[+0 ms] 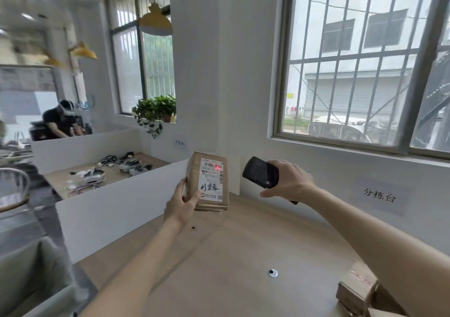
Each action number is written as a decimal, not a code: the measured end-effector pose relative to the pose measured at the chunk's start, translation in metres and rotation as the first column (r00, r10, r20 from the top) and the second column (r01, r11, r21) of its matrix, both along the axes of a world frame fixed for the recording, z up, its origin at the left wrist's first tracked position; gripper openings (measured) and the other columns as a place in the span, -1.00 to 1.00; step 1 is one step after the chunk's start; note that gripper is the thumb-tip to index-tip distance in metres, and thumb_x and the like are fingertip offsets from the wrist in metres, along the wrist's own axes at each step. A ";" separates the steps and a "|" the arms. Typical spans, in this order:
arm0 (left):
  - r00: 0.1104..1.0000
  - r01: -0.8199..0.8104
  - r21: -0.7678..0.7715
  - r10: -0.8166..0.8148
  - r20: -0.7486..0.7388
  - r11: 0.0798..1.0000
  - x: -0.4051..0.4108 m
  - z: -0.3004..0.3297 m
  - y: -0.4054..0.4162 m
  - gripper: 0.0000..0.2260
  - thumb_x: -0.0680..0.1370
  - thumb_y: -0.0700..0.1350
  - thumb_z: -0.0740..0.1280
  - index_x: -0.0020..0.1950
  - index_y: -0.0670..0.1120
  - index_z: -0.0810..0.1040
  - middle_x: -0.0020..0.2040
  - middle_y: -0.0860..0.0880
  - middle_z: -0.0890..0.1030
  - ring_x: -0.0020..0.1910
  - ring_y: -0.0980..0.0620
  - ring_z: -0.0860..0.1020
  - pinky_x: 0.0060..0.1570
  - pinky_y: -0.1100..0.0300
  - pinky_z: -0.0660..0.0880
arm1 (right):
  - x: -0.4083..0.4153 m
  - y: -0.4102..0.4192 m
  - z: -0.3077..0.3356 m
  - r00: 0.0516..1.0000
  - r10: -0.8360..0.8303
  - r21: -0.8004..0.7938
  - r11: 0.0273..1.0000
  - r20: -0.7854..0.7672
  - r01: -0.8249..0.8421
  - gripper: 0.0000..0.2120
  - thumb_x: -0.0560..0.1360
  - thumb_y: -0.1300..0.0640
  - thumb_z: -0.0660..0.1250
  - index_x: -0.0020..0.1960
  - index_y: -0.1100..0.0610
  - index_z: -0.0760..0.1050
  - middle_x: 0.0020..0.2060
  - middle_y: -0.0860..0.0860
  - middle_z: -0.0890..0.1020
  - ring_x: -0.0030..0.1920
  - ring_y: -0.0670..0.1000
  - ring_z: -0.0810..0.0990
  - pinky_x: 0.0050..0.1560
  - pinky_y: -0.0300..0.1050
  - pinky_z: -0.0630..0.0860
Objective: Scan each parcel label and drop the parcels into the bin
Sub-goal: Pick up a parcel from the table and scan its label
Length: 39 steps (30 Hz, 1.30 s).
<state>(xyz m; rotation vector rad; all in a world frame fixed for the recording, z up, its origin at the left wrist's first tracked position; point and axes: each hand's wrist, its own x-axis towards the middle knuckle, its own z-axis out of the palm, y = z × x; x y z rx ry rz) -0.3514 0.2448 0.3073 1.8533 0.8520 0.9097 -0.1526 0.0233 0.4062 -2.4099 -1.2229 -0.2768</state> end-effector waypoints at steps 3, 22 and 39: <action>0.999 -0.031 -0.019 0.031 -0.019 0.999 -0.012 -0.002 0.024 -0.37 0.46 0.27 0.37 0.49 0.22 0.28 0.23 0.01 0.62 0.21 -0.06 0.56 0.26 0.00 0.45 | -0.004 0.029 -0.004 0.999 0.048 0.002 0.999 -0.009 -0.048 -0.23 0.23 -0.25 0.61 0.38 -0.19 0.43 0.08 -0.18 0.56 0.04 -0.06 0.47 -0.07 -0.08 0.40; 0.948 -0.310 0.008 0.310 -0.068 0.951 -0.088 -0.011 0.202 -0.40 0.58 0.19 0.31 0.57 0.17 0.18 0.37 0.01 0.53 0.30 -0.12 0.50 0.25 0.00 0.38 | -0.007 0.246 -0.012 0.949 0.292 0.033 0.957 -0.120 -0.290 -0.29 0.26 -0.12 0.56 0.36 -0.19 0.39 0.08 -0.22 0.53 0.04 -0.05 0.49 -0.04 -0.09 0.37; 0.880 -0.465 -0.196 0.475 0.007 0.863 -0.177 -0.050 0.310 -0.38 0.55 0.33 0.23 0.53 0.12 0.23 0.30 0.04 0.49 0.26 -0.07 0.51 0.30 -0.13 0.46 | -0.159 0.488 -0.104 0.563 0.665 0.141 0.698 -0.490 -0.702 -0.33 0.33 0.04 0.64 0.37 0.01 0.48 0.13 -0.08 0.62 0.12 -0.03 0.59 0.04 -0.16 0.52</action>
